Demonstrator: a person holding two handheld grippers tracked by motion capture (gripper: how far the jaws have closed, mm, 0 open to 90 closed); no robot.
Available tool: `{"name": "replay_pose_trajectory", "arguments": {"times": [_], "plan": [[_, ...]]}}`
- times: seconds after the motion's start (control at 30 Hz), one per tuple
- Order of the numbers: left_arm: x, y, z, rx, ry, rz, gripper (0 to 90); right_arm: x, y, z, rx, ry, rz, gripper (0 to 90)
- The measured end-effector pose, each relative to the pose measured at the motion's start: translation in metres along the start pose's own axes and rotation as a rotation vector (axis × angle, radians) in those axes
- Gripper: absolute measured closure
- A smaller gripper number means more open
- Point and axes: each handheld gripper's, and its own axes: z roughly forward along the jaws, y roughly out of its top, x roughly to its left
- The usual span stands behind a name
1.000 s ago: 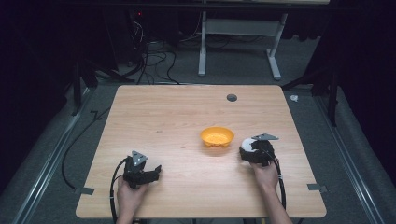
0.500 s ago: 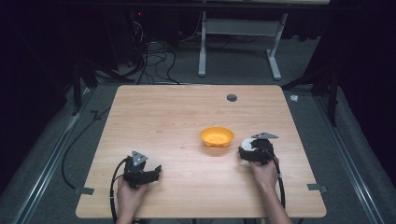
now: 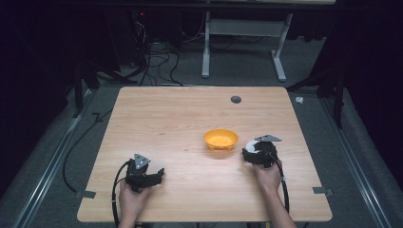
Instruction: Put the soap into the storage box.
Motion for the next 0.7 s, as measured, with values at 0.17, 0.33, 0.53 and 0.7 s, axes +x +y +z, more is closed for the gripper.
{"name": "replay_pose_trajectory", "arguments": {"times": [0.17, 0.33, 0.53, 0.7], "plan": [[0.0, 0.0, 0.0, 0.0, 0.0, 0.0, 20.2, 0.001, -0.001, -0.003, -0.017, 0.002, 0.001, 25.0], [0.0, 0.0, 0.0, 0.0, 0.0, 0.0, 20.1, 0.0, 0.0, -0.009, -0.033, 0.017, 0.008, 24.9], [0.0, 0.0, 0.0, 0.0, 0.0, 0.0, 20.2, 0.0, 0.001, -0.018, -0.041, 0.034, 0.011, 24.9], [0.0, 0.0, 0.0, 0.001, -0.001, 0.0, 20.2, -0.001, 0.003, -0.026, -0.049, 0.057, 0.016, 24.9]]}}
